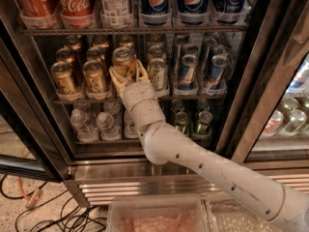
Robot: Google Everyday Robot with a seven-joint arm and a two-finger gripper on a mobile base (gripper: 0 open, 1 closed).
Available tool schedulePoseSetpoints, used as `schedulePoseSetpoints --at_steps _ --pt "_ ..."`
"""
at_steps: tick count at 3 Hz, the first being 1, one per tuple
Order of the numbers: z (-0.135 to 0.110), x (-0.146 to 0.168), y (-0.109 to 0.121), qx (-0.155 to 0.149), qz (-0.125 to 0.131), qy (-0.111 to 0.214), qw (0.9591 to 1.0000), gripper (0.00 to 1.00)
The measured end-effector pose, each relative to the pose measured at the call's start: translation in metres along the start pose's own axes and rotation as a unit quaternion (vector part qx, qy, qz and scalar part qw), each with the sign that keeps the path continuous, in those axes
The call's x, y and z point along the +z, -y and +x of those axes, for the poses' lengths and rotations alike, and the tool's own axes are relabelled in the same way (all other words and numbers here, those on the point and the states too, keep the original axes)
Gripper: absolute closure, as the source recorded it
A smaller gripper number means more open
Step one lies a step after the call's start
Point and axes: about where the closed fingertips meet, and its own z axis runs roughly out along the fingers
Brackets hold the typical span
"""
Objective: Pick orange can from middle shelf of fridge
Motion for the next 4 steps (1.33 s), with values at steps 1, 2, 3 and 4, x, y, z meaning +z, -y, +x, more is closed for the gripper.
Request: schedulePoseSetpoints --at_steps 1,2,3,4 --pt "-0.011 -0.015 -0.006 -0.009 -0.023 -0.004 0.9997 1.00" --pt "-0.029 -0.037 -0.010 -0.006 -0.042 -0.006 0.9991 1.00" --pt "-0.047 -0.057 -0.020 0.008 -0.060 -0.005 0.9981 1.00" --pt "-0.064 -0.075 -0.038 0.044 -0.084 0.001 0.9955 1.00"
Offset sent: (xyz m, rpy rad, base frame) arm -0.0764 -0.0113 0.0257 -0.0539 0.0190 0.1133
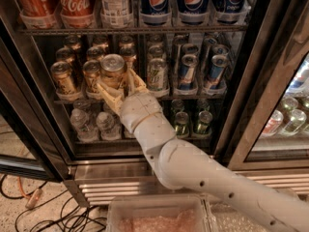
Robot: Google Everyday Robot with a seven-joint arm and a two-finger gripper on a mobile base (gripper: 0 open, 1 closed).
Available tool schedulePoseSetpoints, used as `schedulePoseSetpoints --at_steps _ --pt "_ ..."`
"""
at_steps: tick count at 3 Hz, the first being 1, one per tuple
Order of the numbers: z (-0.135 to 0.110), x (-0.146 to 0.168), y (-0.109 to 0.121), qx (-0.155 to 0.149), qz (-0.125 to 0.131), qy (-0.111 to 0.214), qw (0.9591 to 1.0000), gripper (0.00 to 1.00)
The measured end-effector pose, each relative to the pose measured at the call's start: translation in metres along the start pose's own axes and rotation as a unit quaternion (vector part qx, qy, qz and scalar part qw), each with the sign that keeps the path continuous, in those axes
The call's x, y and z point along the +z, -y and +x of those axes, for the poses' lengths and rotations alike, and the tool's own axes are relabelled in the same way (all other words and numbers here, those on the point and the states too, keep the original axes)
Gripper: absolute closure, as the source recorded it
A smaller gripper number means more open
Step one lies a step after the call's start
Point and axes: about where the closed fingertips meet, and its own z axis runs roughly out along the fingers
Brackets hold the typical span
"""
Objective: Pick orange can from middle shelf of fridge
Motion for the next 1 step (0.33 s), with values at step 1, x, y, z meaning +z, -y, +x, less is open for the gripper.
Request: schedulePoseSetpoints --at_steps 1 --pt "-0.0138 -0.0098 -0.0204 0.035 -0.020 0.012 0.9991 1.00"
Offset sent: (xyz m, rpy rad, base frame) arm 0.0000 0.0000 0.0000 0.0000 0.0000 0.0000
